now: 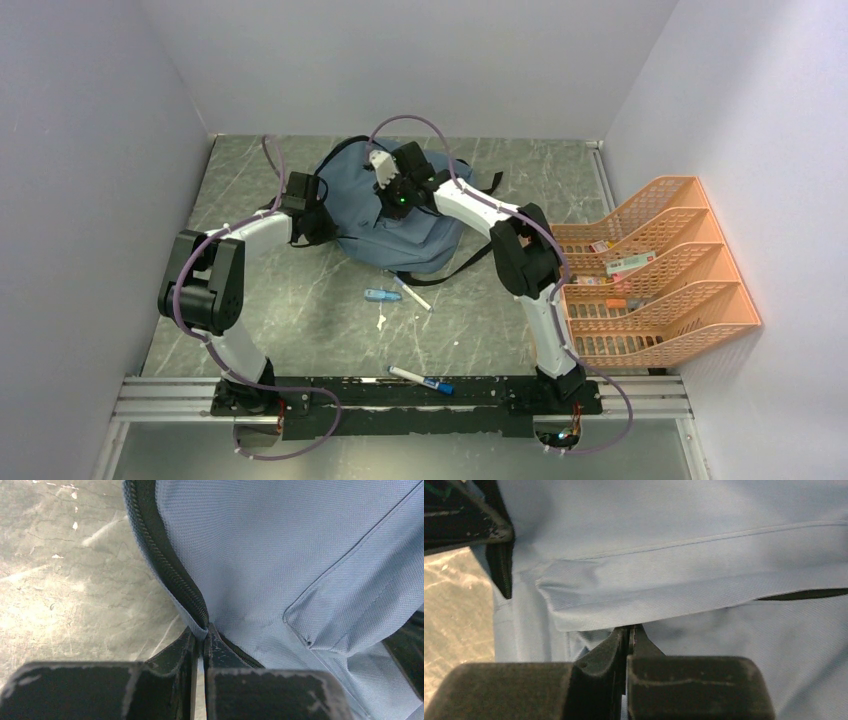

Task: Pack the student bag
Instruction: Unzip the student bag at the center of the board.

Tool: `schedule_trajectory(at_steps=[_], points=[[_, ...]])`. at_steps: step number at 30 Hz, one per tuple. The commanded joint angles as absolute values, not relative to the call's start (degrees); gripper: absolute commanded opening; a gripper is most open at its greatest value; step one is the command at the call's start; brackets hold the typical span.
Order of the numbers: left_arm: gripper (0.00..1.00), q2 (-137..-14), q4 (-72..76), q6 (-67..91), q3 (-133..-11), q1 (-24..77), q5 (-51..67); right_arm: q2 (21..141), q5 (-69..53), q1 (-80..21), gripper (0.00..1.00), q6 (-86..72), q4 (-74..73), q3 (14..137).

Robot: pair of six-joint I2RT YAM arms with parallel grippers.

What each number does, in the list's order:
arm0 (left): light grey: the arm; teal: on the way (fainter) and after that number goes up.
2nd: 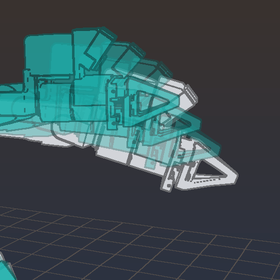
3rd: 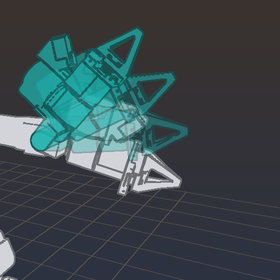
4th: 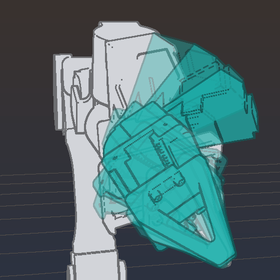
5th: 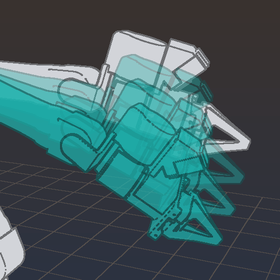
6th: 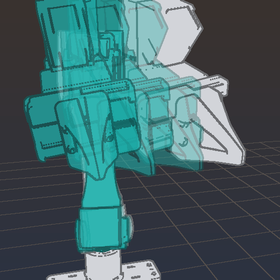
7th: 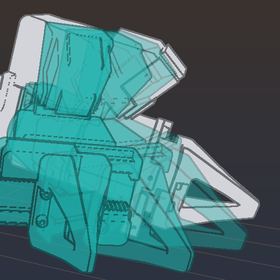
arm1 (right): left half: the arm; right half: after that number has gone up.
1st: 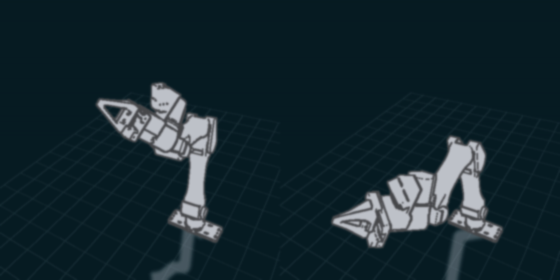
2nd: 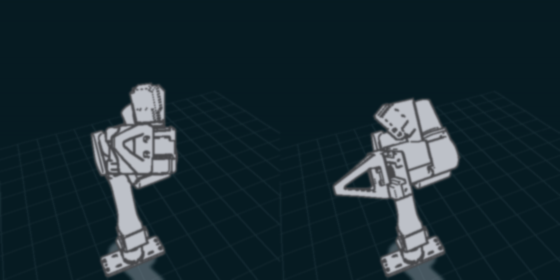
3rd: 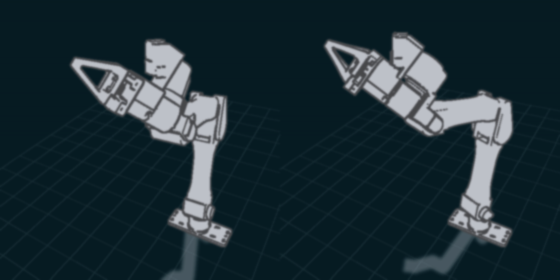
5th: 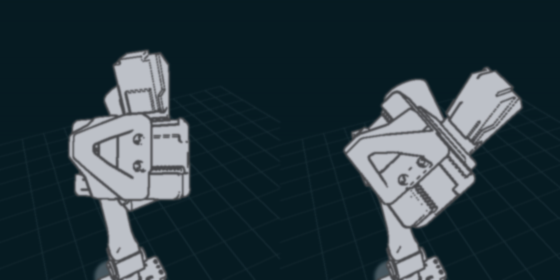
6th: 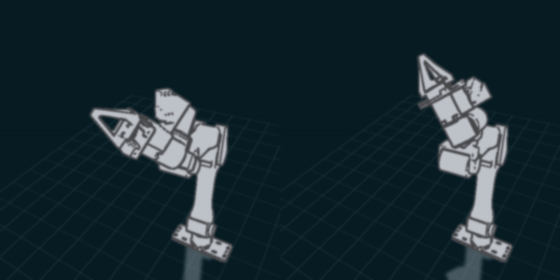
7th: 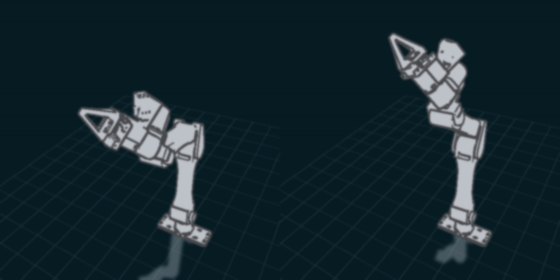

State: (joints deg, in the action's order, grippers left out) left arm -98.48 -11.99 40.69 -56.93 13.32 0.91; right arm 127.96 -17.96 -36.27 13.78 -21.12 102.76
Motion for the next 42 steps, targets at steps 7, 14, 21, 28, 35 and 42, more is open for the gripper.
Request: schedule_trajectory(at_steps=[7,14,21,28,35,42], points=[[0.05,-97.9,-16.9,38.6,-56.8,12.4,0.1,128.0,-6.4,-32.2,0.0,9.8,-18.4,107.0],[0.05,-97.6,-17.4,38.4,-57.0,12.4,0.1,131.1,-0.5,-29.5,0.0,8.0,-18.8,111.8],[0.05,-97.1,-17.8,38.2,-57.2,12.3,0.1,134.9,2.3,-26.2,0.0,5.0,-19.8,118.1],[0.05,-96.5,-17.3,37.9,-56.8,12.1,0.1,138.4,7.7,-24.5,0.0,4.4,-21.7,122.8],[0.06,-95.4,-16.4,37.3,-56.5,12.0,0.1,138.0,7.7,-24.4,0.0,3.7,-21.8,123.4],[0.39,-92.2,-17.0,35.5,-58.4,12.0,0.4,128.8,4.5,-24.4,0.25,-1.2,-17.3,115.2]])
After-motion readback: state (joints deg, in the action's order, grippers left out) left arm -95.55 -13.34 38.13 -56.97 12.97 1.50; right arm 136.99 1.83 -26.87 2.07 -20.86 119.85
